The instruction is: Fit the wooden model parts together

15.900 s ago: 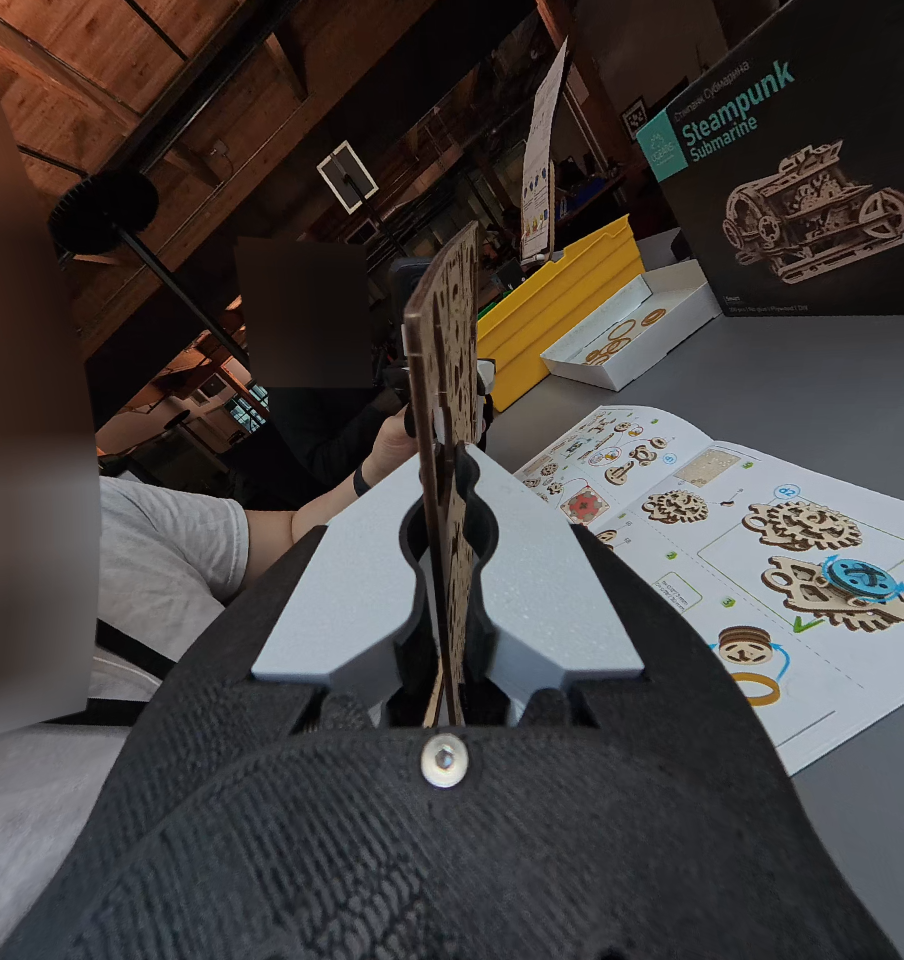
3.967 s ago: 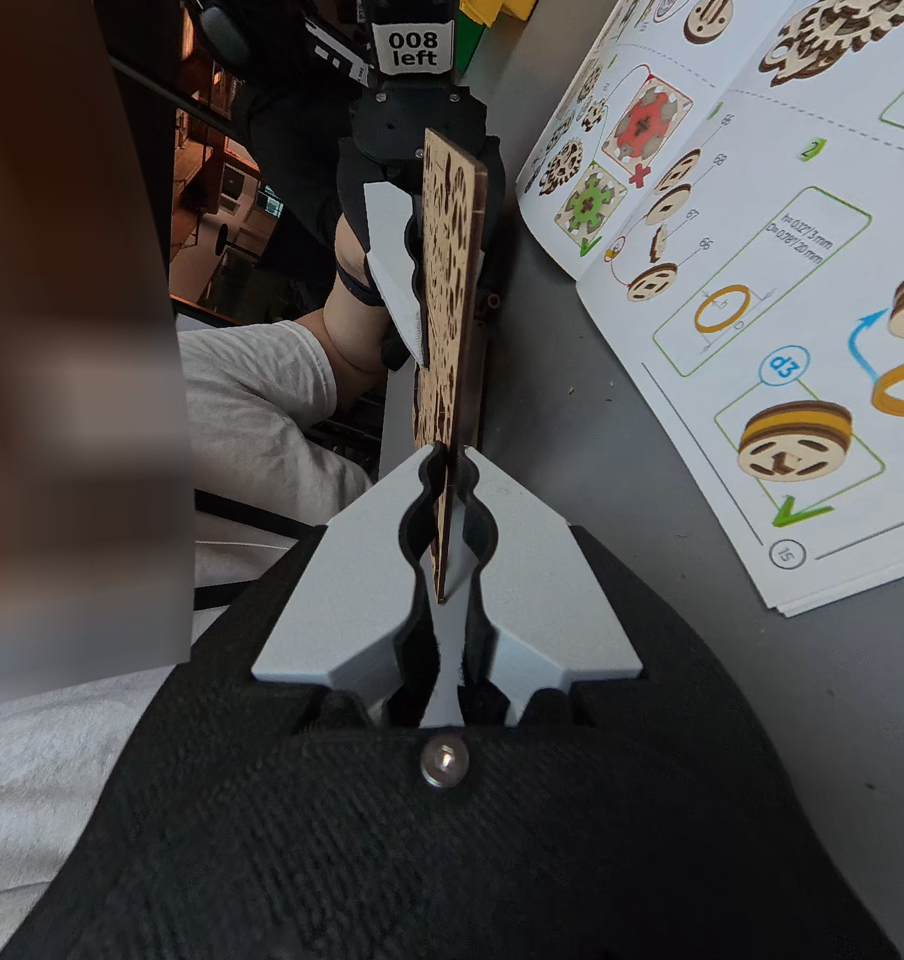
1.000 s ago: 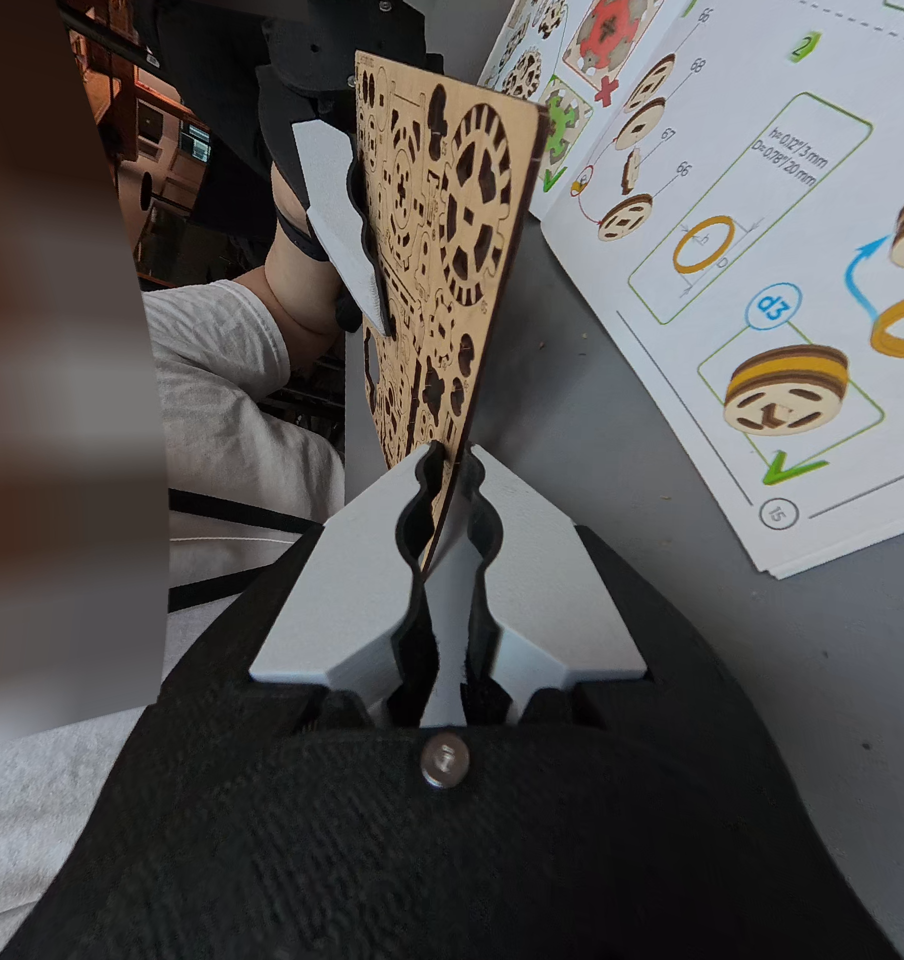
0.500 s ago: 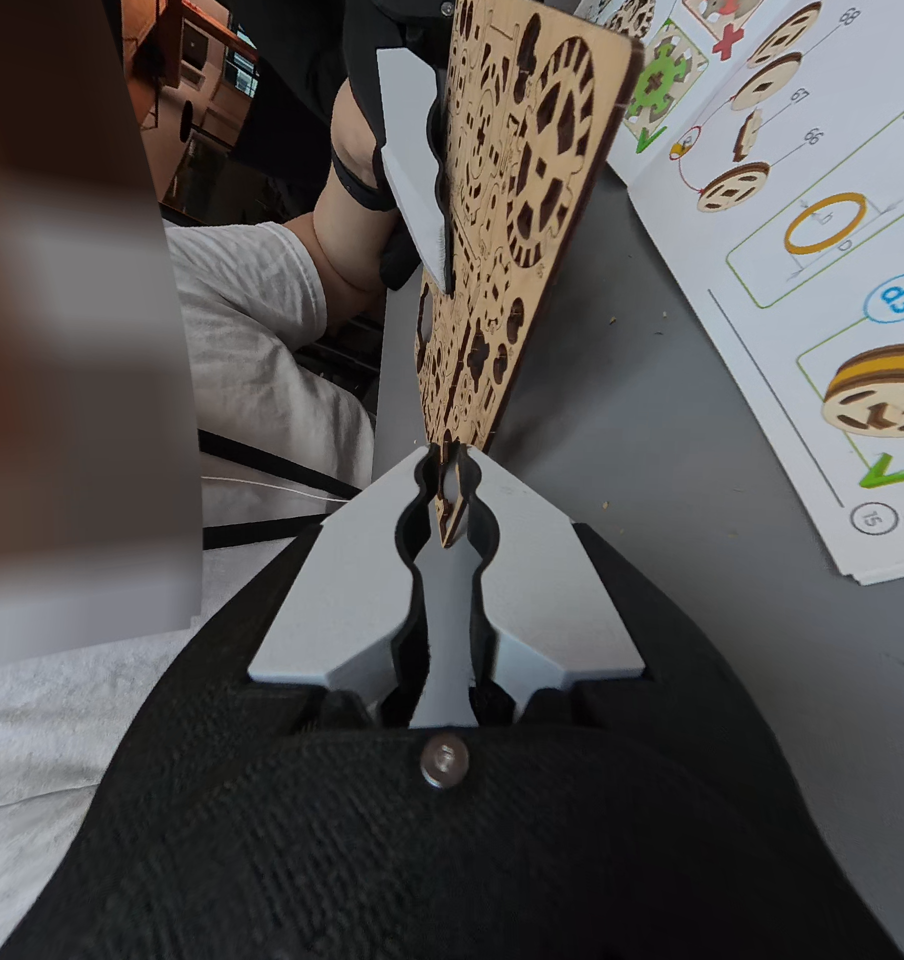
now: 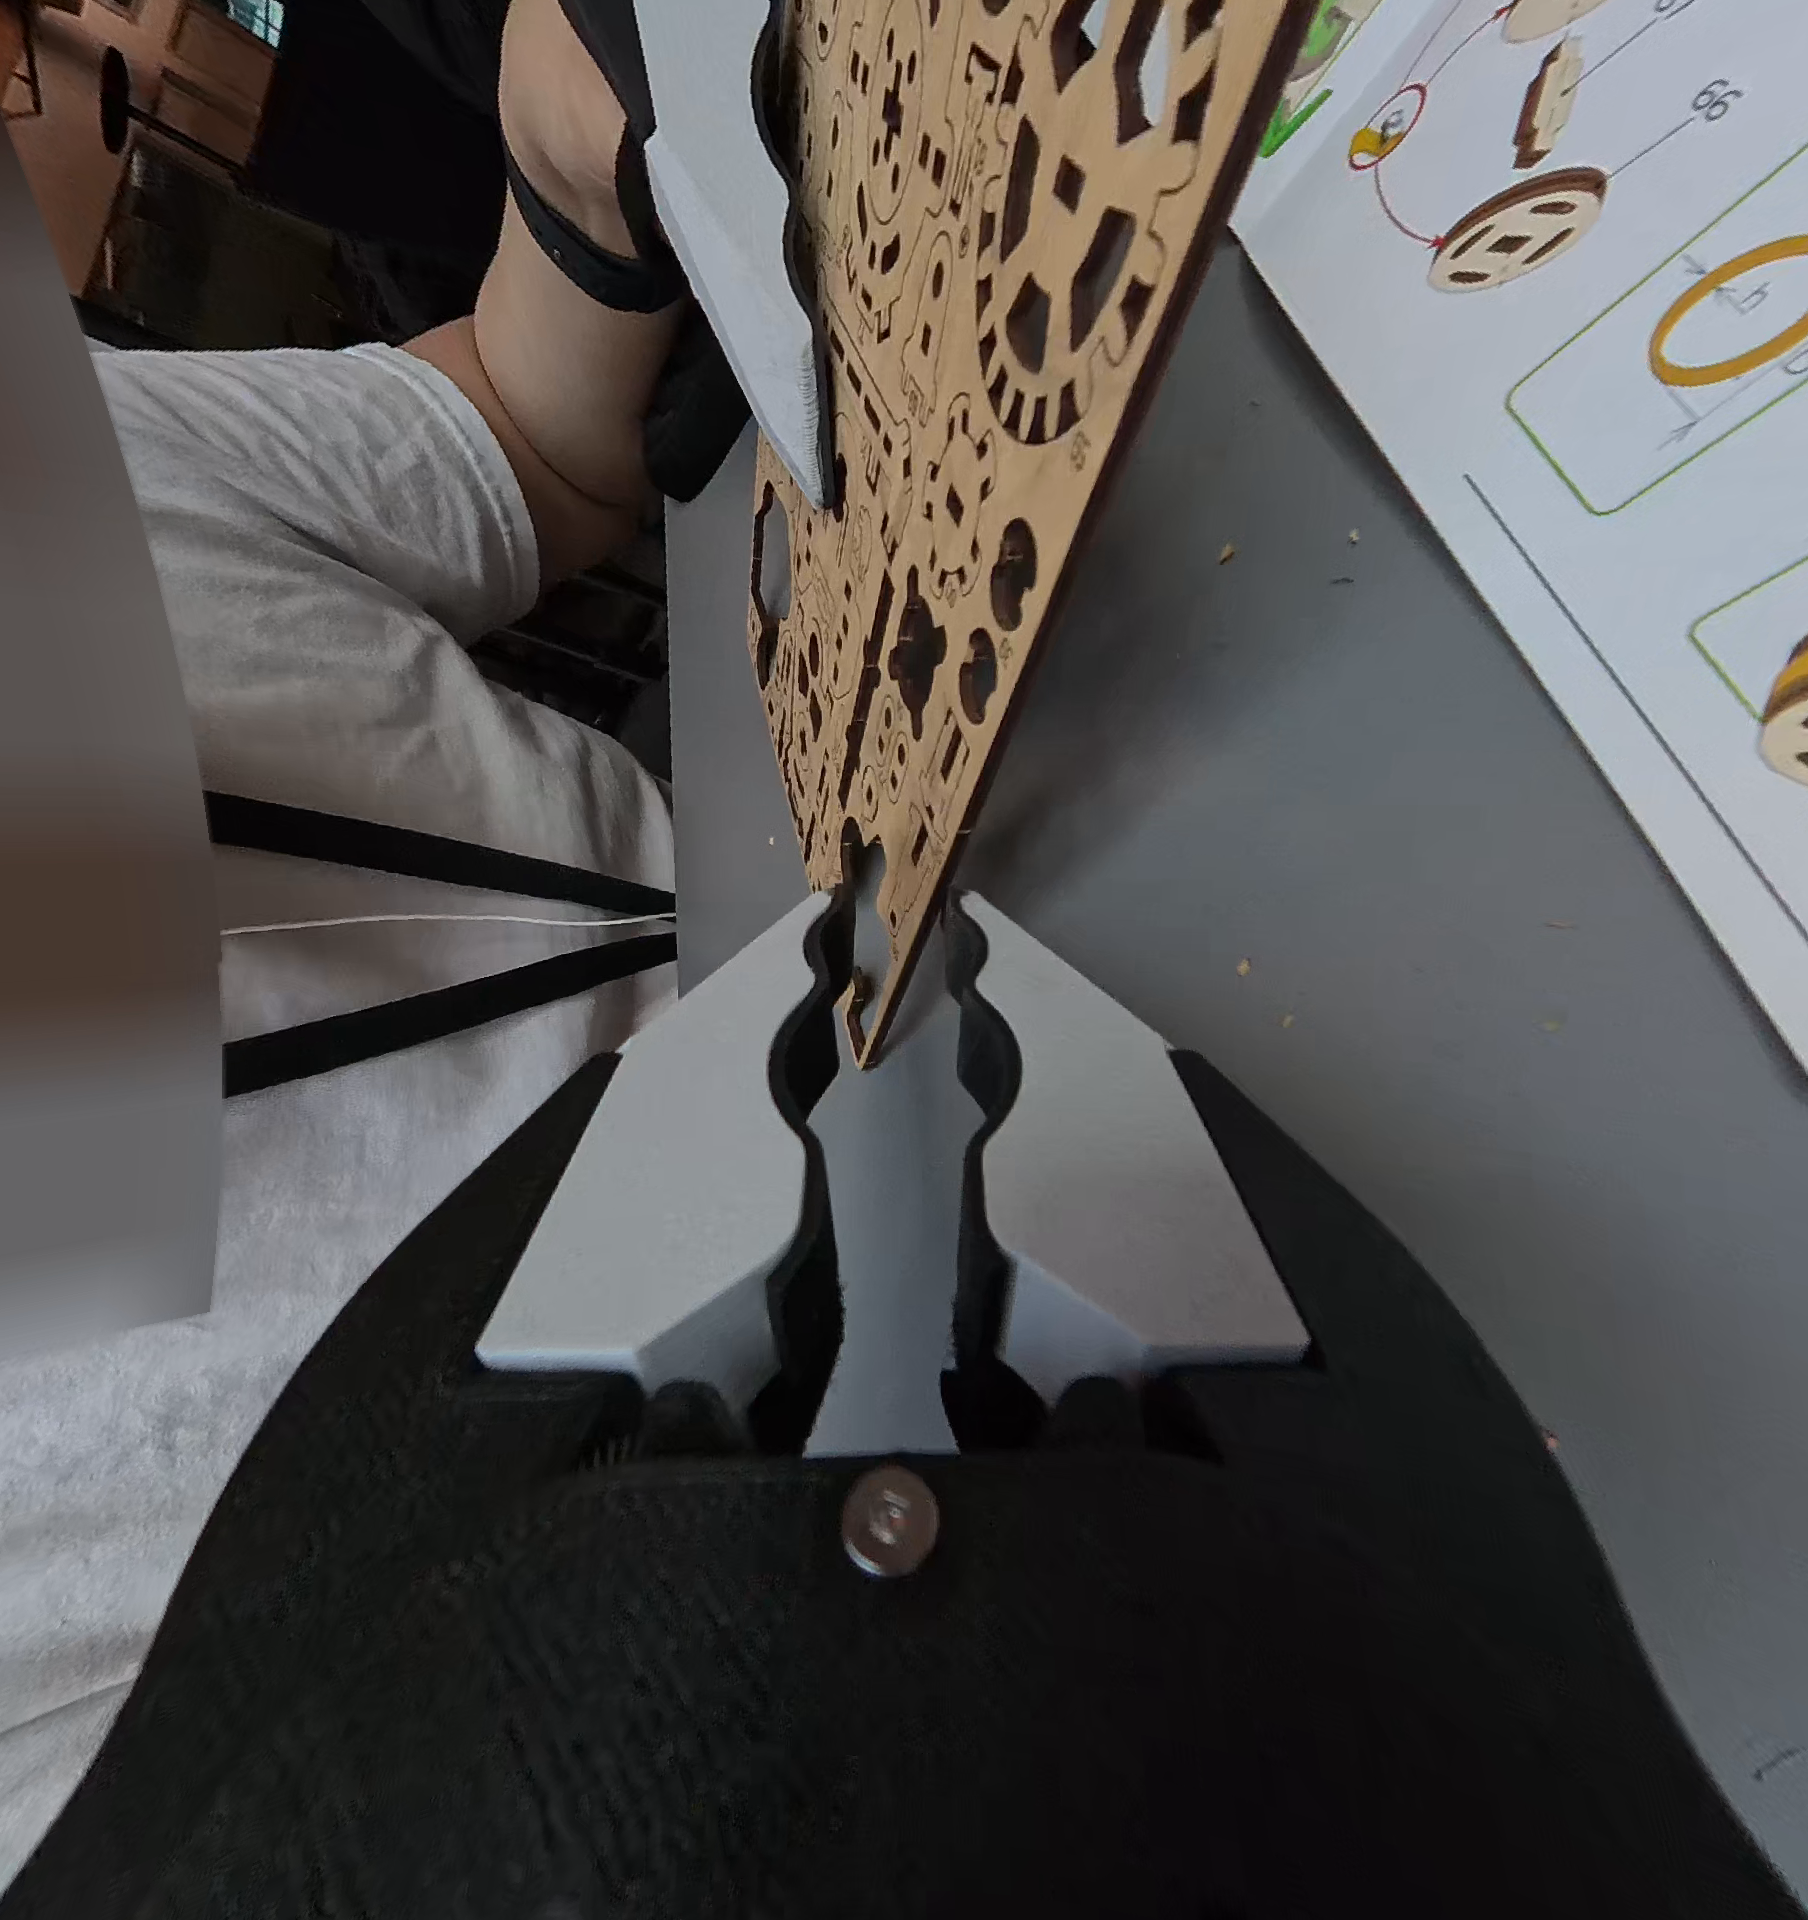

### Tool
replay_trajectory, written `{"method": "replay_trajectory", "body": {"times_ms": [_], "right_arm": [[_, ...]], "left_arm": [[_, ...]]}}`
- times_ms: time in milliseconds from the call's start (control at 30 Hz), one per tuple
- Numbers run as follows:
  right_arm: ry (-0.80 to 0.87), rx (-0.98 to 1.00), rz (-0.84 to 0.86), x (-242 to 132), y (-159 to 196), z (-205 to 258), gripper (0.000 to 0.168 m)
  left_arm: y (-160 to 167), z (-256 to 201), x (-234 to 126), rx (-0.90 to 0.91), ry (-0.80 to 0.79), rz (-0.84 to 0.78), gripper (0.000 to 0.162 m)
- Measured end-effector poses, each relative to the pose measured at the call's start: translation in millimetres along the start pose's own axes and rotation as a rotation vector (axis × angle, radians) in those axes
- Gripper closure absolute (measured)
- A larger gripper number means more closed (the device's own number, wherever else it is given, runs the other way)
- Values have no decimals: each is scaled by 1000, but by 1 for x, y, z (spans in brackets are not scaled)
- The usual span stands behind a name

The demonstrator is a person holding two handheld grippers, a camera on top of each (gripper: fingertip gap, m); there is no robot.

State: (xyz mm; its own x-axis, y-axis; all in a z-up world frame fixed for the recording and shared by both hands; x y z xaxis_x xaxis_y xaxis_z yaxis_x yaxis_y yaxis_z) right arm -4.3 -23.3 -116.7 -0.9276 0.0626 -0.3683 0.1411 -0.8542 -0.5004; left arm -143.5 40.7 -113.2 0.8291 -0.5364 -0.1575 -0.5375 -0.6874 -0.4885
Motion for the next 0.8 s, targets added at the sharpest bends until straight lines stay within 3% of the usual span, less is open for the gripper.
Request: {"method": "replay_trajectory", "body": {"times_ms": [167, 800], "right_arm": [[-18, 44, -11, -1, 0, -3, 164], [-59, 35, -7, 1, -1, -2, 165]], "left_arm": [[0, -2, 0, 7, 5, 3, 162], [0, -5, -1, 40, -7, 12, 160]]}}
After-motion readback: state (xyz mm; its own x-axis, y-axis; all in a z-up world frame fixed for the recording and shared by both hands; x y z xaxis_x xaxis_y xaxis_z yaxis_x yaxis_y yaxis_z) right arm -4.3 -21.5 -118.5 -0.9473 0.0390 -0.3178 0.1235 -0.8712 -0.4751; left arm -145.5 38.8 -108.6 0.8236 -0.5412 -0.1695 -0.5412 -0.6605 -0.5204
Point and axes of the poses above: each gripper's, where its closed fingertips meet, x out along the fingers, y out of its underside, z = x × y across the jaws, the point moved 5 cm from there along -x, back along the fingers, and after that the axes turned 10 degrees about -z, right-handed, at the moved point
